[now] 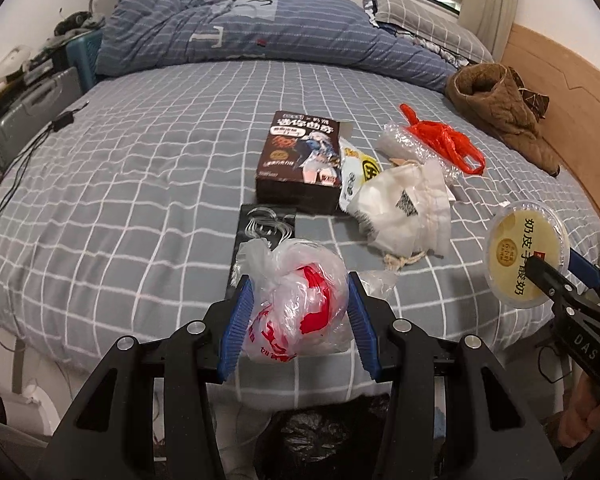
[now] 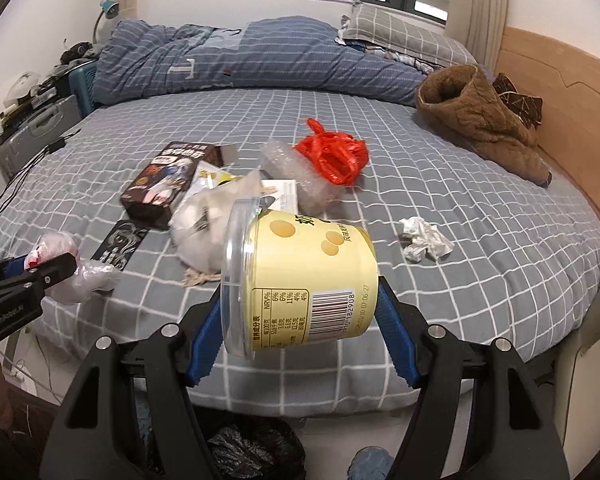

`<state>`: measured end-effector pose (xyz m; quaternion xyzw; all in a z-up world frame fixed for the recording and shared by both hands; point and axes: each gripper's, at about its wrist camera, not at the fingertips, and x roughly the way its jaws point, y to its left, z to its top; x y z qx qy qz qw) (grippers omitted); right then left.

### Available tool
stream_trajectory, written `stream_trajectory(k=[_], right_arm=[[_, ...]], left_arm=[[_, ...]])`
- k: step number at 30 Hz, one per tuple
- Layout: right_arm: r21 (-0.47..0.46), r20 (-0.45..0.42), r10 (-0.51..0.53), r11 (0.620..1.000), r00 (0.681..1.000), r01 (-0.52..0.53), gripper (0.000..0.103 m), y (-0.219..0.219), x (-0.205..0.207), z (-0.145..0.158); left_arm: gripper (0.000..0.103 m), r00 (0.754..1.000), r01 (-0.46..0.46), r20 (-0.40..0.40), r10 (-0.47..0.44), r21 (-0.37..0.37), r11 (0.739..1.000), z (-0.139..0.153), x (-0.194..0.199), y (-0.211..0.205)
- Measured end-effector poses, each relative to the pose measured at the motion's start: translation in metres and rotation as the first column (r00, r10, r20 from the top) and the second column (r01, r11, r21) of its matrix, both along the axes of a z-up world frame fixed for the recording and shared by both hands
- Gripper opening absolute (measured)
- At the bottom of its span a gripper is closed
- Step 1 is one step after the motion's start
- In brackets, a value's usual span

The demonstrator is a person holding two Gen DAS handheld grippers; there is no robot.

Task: Collect trash
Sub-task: 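Carry the bag and yellow cup in both tools over the black bin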

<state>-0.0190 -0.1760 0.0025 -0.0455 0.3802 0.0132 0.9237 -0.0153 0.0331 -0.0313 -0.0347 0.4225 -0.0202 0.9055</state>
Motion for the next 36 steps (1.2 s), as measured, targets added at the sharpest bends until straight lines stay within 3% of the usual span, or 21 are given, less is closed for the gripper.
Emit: stream_trajectory(k=[11,36], right_arm=[[0.021,0.001,0.038,0.999,0.999,-0.038,0.066,0.019,-0.040,0.003],[0.010,-0.116,0.060,0.998,0.991,-0.059,0.066,0.029,-0.119,-0.035]], left_arm=[[0.046,0.999,-0.046,-0.017,0.046,0.004,0.999,-0.008,-0.044,0.006],[0.046,0.991,-0.078,-0.114,0.074,-0.023,0.997,-0.028,-0.134,0.007]])
